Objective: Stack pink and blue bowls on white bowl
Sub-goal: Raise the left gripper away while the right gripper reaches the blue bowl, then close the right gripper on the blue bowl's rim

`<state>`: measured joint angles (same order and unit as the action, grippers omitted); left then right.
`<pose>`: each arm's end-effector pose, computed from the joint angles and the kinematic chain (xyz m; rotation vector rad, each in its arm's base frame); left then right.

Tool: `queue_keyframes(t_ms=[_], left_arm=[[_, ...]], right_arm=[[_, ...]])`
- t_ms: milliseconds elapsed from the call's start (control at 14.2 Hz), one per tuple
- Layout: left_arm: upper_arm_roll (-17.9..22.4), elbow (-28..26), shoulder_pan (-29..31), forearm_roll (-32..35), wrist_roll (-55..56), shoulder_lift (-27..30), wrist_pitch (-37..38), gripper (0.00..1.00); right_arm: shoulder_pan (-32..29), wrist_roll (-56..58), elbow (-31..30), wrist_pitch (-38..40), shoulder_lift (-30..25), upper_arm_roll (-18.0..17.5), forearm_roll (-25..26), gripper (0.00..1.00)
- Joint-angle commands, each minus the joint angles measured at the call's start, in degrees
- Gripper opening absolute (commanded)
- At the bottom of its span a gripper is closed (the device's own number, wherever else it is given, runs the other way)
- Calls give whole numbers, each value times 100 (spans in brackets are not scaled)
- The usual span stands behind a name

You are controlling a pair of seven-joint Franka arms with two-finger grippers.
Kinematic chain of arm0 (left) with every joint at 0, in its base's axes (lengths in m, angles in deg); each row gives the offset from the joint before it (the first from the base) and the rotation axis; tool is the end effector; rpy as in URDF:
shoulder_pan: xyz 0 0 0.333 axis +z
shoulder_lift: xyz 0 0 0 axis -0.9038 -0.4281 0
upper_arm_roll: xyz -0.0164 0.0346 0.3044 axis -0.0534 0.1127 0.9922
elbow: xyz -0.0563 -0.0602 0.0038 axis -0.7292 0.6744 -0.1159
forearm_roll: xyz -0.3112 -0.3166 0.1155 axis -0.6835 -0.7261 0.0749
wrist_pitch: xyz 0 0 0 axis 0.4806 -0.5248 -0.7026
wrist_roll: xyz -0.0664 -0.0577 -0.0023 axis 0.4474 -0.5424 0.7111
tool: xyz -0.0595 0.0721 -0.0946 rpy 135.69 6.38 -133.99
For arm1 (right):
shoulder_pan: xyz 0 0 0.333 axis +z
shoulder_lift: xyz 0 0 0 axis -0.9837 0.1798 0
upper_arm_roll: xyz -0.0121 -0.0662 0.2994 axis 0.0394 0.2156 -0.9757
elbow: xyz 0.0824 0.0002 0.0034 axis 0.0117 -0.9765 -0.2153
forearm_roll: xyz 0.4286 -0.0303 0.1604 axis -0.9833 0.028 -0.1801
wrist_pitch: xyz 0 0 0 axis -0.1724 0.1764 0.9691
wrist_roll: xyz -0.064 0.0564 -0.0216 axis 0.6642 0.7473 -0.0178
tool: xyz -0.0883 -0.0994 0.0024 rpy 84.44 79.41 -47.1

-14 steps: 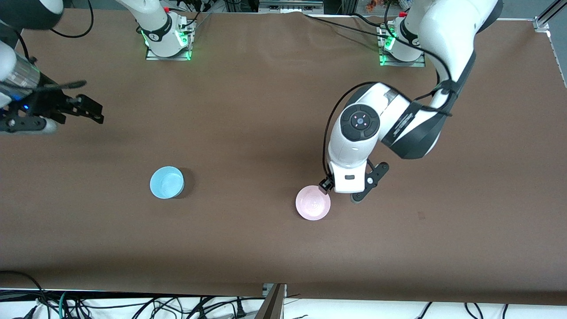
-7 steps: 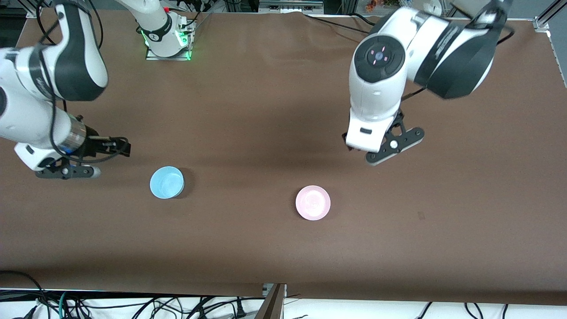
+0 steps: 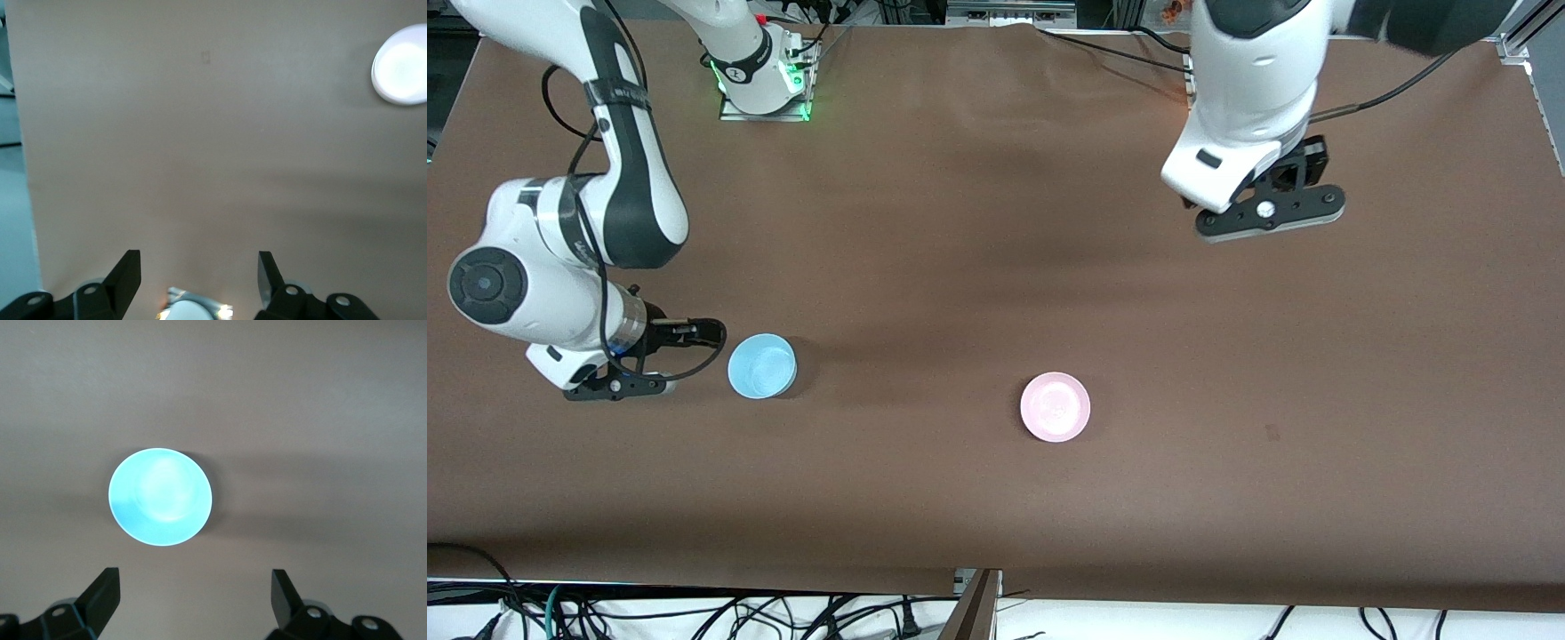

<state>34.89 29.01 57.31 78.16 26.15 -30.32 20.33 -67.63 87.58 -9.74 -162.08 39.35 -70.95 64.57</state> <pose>0.5902 -0.3006 0.6024 -2.7718 -0.0426 0.1709 0.7166 0.0596 0.2896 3.1119 0.1210 -0.1860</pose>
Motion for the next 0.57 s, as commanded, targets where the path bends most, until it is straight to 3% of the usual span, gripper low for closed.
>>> queue_keyframes(t_ms=[0, 141, 495], left_arm=[[15, -34, 232, 3, -772, 328, 178, 79], [-2, -34, 426, -50, -843, 469, 187, 79], [-3, -34, 1173, -630, -1309, 856, 196, 79]], right_arm=[[-251, 284, 38, -319, 502, -27, -419, 99], [-339, 539, -40, -758, 767, -27, -455, 99], [-330, 549, -875, -1700, 829, -36, -884, 96]])
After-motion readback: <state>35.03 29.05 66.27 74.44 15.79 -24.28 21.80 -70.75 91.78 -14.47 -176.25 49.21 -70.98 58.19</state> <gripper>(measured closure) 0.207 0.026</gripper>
